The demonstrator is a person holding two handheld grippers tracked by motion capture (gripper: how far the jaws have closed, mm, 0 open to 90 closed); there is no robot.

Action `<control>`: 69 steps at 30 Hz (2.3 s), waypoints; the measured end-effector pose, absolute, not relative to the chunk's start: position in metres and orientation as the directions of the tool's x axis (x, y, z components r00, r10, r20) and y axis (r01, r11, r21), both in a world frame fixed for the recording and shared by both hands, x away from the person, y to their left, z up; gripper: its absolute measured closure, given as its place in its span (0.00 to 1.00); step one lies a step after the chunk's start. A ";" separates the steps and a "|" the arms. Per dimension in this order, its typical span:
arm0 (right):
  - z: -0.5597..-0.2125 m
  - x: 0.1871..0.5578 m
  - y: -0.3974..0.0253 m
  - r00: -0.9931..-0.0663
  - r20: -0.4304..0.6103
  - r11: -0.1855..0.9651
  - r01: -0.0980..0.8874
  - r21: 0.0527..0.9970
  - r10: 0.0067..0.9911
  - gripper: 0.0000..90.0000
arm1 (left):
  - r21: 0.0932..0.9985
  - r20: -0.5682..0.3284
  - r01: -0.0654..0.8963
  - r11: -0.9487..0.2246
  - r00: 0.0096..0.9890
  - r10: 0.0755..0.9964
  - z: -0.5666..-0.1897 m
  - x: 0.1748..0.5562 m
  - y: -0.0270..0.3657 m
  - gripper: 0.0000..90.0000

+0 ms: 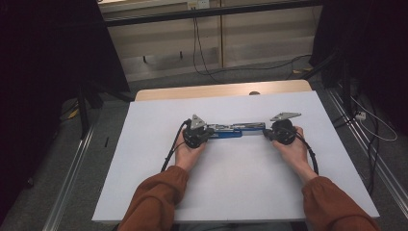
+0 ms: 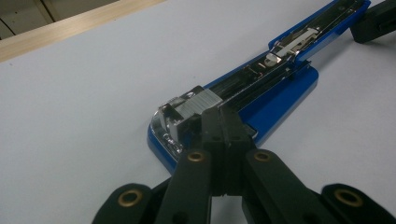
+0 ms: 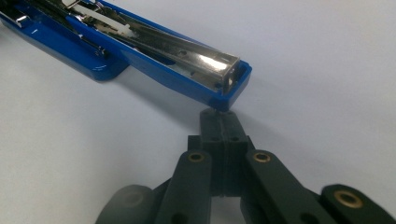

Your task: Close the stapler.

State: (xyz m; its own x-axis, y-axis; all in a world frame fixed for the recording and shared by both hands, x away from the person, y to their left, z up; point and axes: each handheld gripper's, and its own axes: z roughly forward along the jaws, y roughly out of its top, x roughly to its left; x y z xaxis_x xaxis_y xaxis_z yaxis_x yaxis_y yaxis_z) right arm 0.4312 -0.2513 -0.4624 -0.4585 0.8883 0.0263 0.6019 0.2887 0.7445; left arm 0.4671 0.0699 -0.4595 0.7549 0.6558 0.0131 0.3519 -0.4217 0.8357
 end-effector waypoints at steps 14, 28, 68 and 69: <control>-0.461 0.435 -0.250 -0.469 0.019 0.295 0.586 0.755 0.883 1.00 | 0.836 0.014 0.349 -0.423 0.758 0.653 -0.460 0.467 0.070 1.00; -0.457 0.433 -0.247 -0.474 0.038 0.264 0.553 0.790 0.879 1.00 | 0.835 0.010 0.350 -0.425 0.762 0.648 -0.460 0.468 0.071 1.00; -0.449 0.428 -0.247 -0.487 0.096 0.182 0.493 0.851 0.868 0.97 | 0.835 -0.005 0.351 -0.424 0.775 0.632 -0.456 0.458 0.070 0.87; -0.449 0.428 -0.248 -0.485 0.098 0.179 0.493 0.851 0.869 0.96 | 0.836 -0.017 0.360 -0.415 0.772 0.635 -0.456 0.457 0.070 0.85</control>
